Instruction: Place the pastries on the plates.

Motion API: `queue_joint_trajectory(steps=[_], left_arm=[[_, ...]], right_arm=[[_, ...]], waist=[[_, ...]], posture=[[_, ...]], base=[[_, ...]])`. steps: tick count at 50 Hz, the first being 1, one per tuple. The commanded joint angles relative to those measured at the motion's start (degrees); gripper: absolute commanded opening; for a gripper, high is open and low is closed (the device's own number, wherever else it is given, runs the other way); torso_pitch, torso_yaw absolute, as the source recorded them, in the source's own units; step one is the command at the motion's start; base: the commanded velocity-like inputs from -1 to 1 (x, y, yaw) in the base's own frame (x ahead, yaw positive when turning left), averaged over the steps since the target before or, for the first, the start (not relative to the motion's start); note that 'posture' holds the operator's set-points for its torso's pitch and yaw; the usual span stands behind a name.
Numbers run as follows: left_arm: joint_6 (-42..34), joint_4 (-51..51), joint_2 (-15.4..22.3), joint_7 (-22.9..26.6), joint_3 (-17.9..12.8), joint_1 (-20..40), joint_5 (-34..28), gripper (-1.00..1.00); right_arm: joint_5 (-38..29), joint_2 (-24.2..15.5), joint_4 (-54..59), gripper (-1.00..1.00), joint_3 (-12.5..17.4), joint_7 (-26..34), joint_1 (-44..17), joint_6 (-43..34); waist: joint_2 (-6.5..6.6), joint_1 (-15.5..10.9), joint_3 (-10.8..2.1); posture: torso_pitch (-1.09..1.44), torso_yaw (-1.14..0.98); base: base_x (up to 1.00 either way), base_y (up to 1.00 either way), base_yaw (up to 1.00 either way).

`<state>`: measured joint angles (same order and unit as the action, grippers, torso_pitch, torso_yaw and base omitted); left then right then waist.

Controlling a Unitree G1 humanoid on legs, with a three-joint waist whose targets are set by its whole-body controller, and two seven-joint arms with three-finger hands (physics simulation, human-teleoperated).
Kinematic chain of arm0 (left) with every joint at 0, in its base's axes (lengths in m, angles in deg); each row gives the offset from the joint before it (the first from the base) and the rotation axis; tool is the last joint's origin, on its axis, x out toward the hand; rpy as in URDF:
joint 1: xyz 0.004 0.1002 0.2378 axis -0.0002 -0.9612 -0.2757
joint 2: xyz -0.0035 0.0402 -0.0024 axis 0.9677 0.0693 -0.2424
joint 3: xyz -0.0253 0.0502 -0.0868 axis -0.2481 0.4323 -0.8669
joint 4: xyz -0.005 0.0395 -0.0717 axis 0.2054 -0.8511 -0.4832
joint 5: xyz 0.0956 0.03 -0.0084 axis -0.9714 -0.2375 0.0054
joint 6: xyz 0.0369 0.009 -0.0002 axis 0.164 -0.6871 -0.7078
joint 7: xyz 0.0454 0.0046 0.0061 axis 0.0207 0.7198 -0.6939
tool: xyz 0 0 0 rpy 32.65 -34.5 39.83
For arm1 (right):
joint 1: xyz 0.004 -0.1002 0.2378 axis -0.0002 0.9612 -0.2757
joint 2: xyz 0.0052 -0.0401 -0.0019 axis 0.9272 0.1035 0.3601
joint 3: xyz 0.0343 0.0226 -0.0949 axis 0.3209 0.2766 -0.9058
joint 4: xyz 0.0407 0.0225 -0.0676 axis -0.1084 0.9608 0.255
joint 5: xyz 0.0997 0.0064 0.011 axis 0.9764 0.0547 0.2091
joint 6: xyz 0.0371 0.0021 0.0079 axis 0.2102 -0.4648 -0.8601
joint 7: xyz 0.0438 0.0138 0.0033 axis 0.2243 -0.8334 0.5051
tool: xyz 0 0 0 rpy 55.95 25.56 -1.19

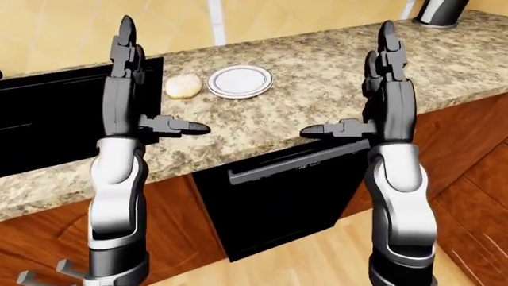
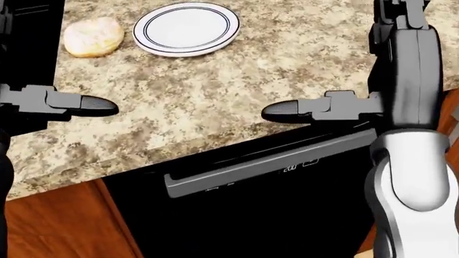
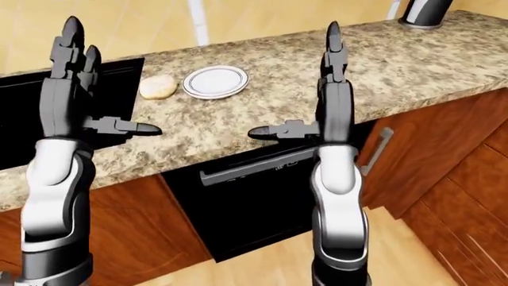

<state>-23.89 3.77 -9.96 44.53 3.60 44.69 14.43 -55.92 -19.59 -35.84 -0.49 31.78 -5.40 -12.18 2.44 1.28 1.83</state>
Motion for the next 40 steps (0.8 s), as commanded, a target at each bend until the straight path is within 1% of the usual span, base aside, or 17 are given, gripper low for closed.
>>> queue_joint_trajectory(steps=[1, 2, 7, 8, 12, 13, 15, 19, 20, 21, 24, 27, 32, 34, 35, 36, 40], left_arm=[[0.8, 0.9, 0.6, -0.6, -0.9, 1.0, -0.1, 1.00], [0.9, 0.8, 0.6, -0.6, -0.9, 1.0, -0.2, 1.00], [1.0, 0.7, 0.5, -0.5, -0.8, 0.9, -0.2, 1.00], [1.0, 0.8, 0.5, -0.5, -0.9, 0.8, -0.2, 1.00], [0.9, 1.2, 0.6, -0.4, -1.1, 0.7, -0.1, 1.00], [0.8, 1.2, 0.6, -0.4, -1.0, 0.7, -0.1, 1.00], [1.0, 1.1, 0.5, -0.5, -1.0, 0.5, -0.2, 1.00], [1.0, 0.9, 0.6, -0.5, -1.0, 0.8, -0.2, 1.00], [1.0, 0.9, 0.7, -0.5, -0.9, 0.9, -0.3, 1.00], [0.8, 0.9, 0.7, -0.5, -0.9, 1.1, -0.3, 1.00], [0.5, 1.1, 0.8, -0.4, -0.9, 1.3, -0.3, 1.00], [0.5, 1.1, 0.8, -0.4, -0.9, 1.4, -0.3, 1.00], [0.8, 0.8, 0.8, -0.4, -0.9, 1.2, -0.5, 1.00], [0.9, 0.6, 0.8, -0.4, -0.9, 1.2, -0.5, 1.00], [0.9, 0.7, 0.7, -0.4, -0.9, 1.1, -0.5, 1.00], [0.9, 0.7, 0.7, -0.4, -0.9, 1.1, -0.6, 1.00], [1.2, 0.5, 0.6, -0.4, -0.7, 1.0, -0.7, 1.00]], right_arm=[[1.0, -0.4, -2.0, 1.00, -1.1, -0.6, -1.2, 1.9], [1.1, -0.4, -2.0, 1.00, -1.2, -0.6, -1.0, 2.1], [0.5, -0.4, -2.0, 1.00, -2.2, 0.4, -0.1, 2.4], [0.2, -0.5, -2.1, 1.00, -2.1, 0.6, -0.1, 2.2], [-0.7, -0.3, -2.4, 1.00, -2.2, 1.4, 0.0, 2.5], [-0.3, 0.0, -2.4, 1.00, -1.7, 0.9, -0.1, 3.1], [-0.5, -0.4, -2.3, 1.00, -2.0, 1.1, -0.1, 3.5], [-0.6, -0.4, -2.5, 1.00, -1.7, 1.2, -0.5, 4.0], [-0.7, -0.5, -2.4, 1.00, -1.8, 1.3, -0.5, 4.0], [-0.5, -0.5, -2.5, 1.00, -1.8, 1.5, -0.5, 4.3], [-0.6, -0.6, -2.6, 1.00, -1.7, 1.7, -0.5, 4.2], [-1.0, -0.7, -2.6, 1.00, -1.7, 1.9, -0.6, 4.2], [-1.1, -0.7, -2.7, 1.00, -1.8, 2.3, -0.1, 4.7], [-0.7, -0.4, -2.7, 1.00, -1.8, 2.3, 0.2, 5.2], [-0.8, -0.4, -2.8, 1.00, -1.8, 2.3, 0.3, 5.2], [-0.9, -0.5, -3.0, 1.00, -1.8, 2.3, 0.4, 5.2], [-0.9, -0.4, -3.2, 1.00, -1.7, 2.2, 0.8, 5.3]], waist=[[0.95, -0.2, -1.46], [-0.32, 0.2, -1.51], [-1.37, -0.5, -1.62], [-1.06, -0.7, -2.45], [-2.07, -1.8, -1.61], [-2.34, -1.9, -0.93], [-2.00, -1.7, -1.62], [-2.03, -1.3, -1.45], [-1.87, -1.6, -1.89], [-1.97, -1.7, -1.32], [-2.05, -1.9, -0.81], [-1.40, -1.9, -0.39], [-0.42, -2.3, -0.53], [-0.24, -3.6, -0.52], [-0.54, -3.5, 0.36], [-1.11, -3.7, 0.62], [-5.43, -3.3, 1.66]], posture=[[0.00, 0.00], [0.00, 0.00], [0.00, 0.00], [0.00, 0.00], [0.00, 0.00], [0.00, 0.00], [0.00, 0.00], [0.00, 0.00], [0.00, 0.00], [0.00, 0.00], [0.00, 0.00], [0.00, 0.00], [0.00, 0.00], [0.00, 0.00], [0.00, 0.00], [0.00, 0.00], [0.00, 0.00]], base=[[0.00, 0.00, 0.00], [0.00, 0.00, 0.00], [0.00, 0.00, 0.00], [0.00, 0.06, 0.00], [0.00, 0.13, 0.00], [0.00, 0.00, 0.00], [0.00, 0.00, 0.00], [0.00, 0.00, 0.00], [0.00, 0.00, 0.23], [0.00, 0.00, 0.27], [0.00, 0.00, 0.43], [0.03, 0.00, 0.44], [0.11, 0.00, 0.48], [0.22, 0.00, 0.68], [0.28, 0.00, 0.79], [0.28, 0.00, 0.79], [0.29, 0.00, 0.79]])
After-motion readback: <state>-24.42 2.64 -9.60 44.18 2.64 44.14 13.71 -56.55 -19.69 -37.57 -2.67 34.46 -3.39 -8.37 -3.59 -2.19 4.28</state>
